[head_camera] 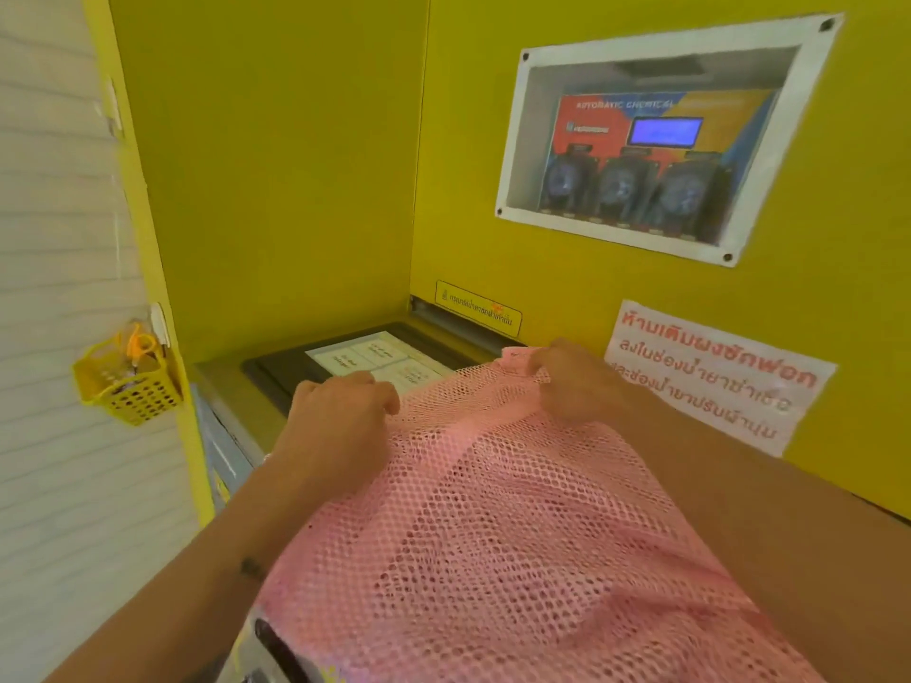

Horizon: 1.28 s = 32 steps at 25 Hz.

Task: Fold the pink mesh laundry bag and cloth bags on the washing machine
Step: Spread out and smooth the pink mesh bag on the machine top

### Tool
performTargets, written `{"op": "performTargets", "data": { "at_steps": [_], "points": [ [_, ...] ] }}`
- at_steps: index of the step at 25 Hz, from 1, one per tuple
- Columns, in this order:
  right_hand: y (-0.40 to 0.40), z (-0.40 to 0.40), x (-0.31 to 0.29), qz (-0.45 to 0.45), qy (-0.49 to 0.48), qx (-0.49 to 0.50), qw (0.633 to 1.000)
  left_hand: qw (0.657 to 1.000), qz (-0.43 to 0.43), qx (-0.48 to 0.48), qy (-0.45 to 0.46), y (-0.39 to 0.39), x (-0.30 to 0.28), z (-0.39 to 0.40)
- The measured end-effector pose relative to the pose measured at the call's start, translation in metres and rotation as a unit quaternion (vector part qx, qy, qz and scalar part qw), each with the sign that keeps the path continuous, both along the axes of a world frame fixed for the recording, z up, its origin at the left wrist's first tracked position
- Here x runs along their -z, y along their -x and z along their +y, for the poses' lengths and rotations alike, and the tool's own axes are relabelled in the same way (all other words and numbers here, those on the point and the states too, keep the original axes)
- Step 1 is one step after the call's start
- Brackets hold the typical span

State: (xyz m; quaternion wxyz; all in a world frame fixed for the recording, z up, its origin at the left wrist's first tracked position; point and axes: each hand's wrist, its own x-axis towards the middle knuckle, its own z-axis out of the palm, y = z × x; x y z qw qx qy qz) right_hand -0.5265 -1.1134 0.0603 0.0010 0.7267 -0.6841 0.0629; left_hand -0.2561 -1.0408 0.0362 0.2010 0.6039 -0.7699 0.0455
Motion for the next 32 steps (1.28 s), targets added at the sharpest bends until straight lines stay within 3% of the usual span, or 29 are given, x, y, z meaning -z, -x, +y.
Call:
{"op": "performTargets", "data": {
  "at_steps": [2, 5, 11, 13, 15, 18, 20, 21, 23, 26, 28, 32],
  "points": [
    [0.021, 0.023, -0.013, -0.025, -0.061, -0.023, 0.998, 0.995, 0.054, 0.086, -0.009, 0.008, -0.013, 0.015],
    [0.056, 0.086, -0.034, 0.031, -0.125, -0.050, 0.990, 0.963, 0.143, 0.221, -0.060, 0.039, -0.029, 0.059],
    [0.120, 0.247, -0.059, 0.023, -0.214, -0.048, 0.975, 0.902, 0.230, 0.331, -0.154, 0.121, -0.021, 0.169],
    [0.139, 0.293, -0.055, 0.013, -0.228, -0.054, 0.972, 0.896, 0.208, 0.343, -0.191, 0.147, -0.015, 0.194],
    [0.153, 0.320, -0.040, 0.033, -0.222, -0.051, 0.973, 0.921, 0.139, 0.312, -0.188, 0.166, -0.004, 0.201],
    [0.163, 0.335, -0.005, 0.052, -0.154, -0.022, 0.987, 0.968, -0.058, 0.219, -0.111, 0.188, 0.008, 0.201],
    [0.163, 0.333, 0.014, 0.011, -0.081, 0.003, 0.997, 0.979, -0.124, 0.155, -0.040, 0.197, 0.006, 0.199],
    [0.162, 0.331, 0.021, -0.018, -0.044, 0.014, 0.999, 0.985, -0.104, 0.136, -0.014, 0.201, 0.001, 0.198],
    [0.155, 0.327, 0.027, -0.097, 0.024, 0.029, 0.995, 0.991, 0.021, 0.130, 0.000, 0.204, -0.016, 0.197],
    [0.139, 0.325, 0.025, -0.145, 0.093, 0.020, 0.985, 0.973, 0.154, 0.169, -0.022, 0.204, -0.052, 0.202],
    [0.126, 0.319, 0.023, -0.150, 0.072, 0.020, 0.986, 0.963, 0.195, 0.181, -0.025, 0.206, -0.069, 0.210],
    [0.104, 0.302, 0.020, -0.291, -0.054, 0.044, 0.954, 0.944, 0.272, 0.180, -0.038, 0.209, -0.077, 0.209]
  ]
}}
